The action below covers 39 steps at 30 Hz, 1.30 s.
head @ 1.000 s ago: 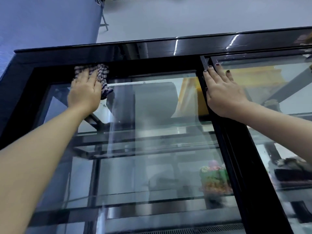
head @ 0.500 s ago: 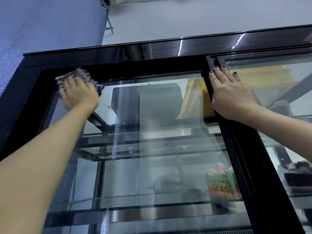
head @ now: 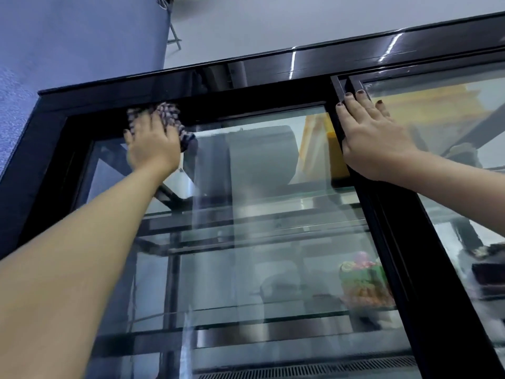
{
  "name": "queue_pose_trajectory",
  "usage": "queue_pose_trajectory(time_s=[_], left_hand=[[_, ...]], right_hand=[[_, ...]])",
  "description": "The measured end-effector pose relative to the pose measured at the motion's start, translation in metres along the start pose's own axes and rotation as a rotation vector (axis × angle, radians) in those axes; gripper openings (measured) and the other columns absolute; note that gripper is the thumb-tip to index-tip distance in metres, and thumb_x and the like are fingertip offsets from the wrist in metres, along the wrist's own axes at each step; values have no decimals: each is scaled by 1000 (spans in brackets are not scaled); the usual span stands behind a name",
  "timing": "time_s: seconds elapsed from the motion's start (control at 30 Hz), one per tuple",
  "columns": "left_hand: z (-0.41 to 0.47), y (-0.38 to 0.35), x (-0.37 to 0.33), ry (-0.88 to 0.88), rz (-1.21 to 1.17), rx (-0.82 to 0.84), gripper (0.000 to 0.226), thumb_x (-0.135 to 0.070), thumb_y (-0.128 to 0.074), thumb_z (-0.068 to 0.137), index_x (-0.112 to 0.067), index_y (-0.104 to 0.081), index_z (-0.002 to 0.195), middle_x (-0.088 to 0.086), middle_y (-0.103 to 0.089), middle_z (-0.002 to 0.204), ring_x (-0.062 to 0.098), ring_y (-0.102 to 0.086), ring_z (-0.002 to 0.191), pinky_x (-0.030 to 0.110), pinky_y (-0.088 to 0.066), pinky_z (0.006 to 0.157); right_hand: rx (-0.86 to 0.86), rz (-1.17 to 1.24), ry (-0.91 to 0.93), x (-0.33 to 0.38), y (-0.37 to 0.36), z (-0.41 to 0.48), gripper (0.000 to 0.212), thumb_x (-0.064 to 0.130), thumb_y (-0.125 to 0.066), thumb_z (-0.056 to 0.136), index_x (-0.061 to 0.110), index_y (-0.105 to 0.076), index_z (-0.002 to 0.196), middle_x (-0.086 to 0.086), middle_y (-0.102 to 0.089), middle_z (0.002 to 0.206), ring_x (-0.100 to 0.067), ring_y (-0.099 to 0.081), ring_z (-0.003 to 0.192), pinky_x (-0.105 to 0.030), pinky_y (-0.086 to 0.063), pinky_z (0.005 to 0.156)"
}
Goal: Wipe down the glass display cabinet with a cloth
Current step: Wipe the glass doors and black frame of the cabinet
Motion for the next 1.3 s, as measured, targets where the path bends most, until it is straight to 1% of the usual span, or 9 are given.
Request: queue_pose_trajectory(time_s=[0.17,0.33,0.47,0.63,0.73,0.8,1.03,1.2,1.3], left_hand=[[-21,25,116,233,41,-26,53,-27,-22,102,4,-22,145,18,-16,155,31,-14,143,48,-7,115],[-45,24,93,245,59,-33,52,-24,-25,101,4,-24,145,18,-17,155,29,-15,143,45,-10,113],[-57,6,-10,46,12,-24,52,-28,-24,102,-2,-22,147,12,-13,157,24,-11,144,38,-7,115],[-92,-18,-165,-310,-85,27,55,-33,-24,100,-11,-17,150,7,-10,158,20,-6,145,36,0,116],[-129,-25,-214,-532,-111,97,54,-36,-26,100,-15,-19,150,4,-11,158,18,-6,145,35,2,116],[-142,-27,-217,-585,-107,118,54,-37,-25,100,-16,-18,150,3,-11,158,17,-5,145,36,4,116],[-114,-11,-119,-396,-96,98,53,-34,-28,100,-15,-23,149,2,-13,158,16,-10,145,34,2,115],[-84,11,24,-102,-30,58,51,-25,-29,102,-5,-23,148,9,-15,157,22,-12,144,43,-2,116],[-90,32,122,109,73,84,50,-18,-34,101,6,-25,144,21,-16,154,36,-15,142,50,-9,113]], right_hand=[[30,-6,34,1,1,-5,58,21,-29,96,7,-12,150,-12,-1,159,-24,6,146,-40,4,117],[-25,142,-53,-5,4,-11,59,20,-31,98,7,-9,151,-7,-3,159,-19,4,147,-37,2,118],[-31,192,-195,-16,4,-17,60,33,-32,99,9,-12,150,-10,-4,159,-22,1,147,-38,1,118],[-80,243,-197,-21,3,-17,52,22,-28,100,9,-18,150,-7,-10,159,-21,-5,147,-35,-3,118],[-100,240,-199,-21,3,-16,52,20,-29,99,8,-21,149,-8,-13,158,-21,-8,146,-35,-5,118],[-95,229,-201,-21,4,-17,52,20,-29,99,8,-20,149,-9,-14,158,-22,-8,146,-35,-5,118],[6,151,-142,-13,4,-23,56,24,-29,100,5,-12,150,-14,-4,158,-26,-1,146,-40,0,118],[37,135,-102,-12,4,-31,58,28,-26,101,5,-8,150,-13,2,159,-23,3,147,-36,2,119],[49,122,-81,-12,4,-36,59,30,-27,100,5,-9,150,-12,2,159,-21,3,147,-36,2,118]])
Point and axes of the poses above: each hand's wrist, its own z-axis towards the middle knuckle, its own y-axis out of the back of the hand, x = y × z, the point moved 5 cm from there along z, towards the middle knuckle
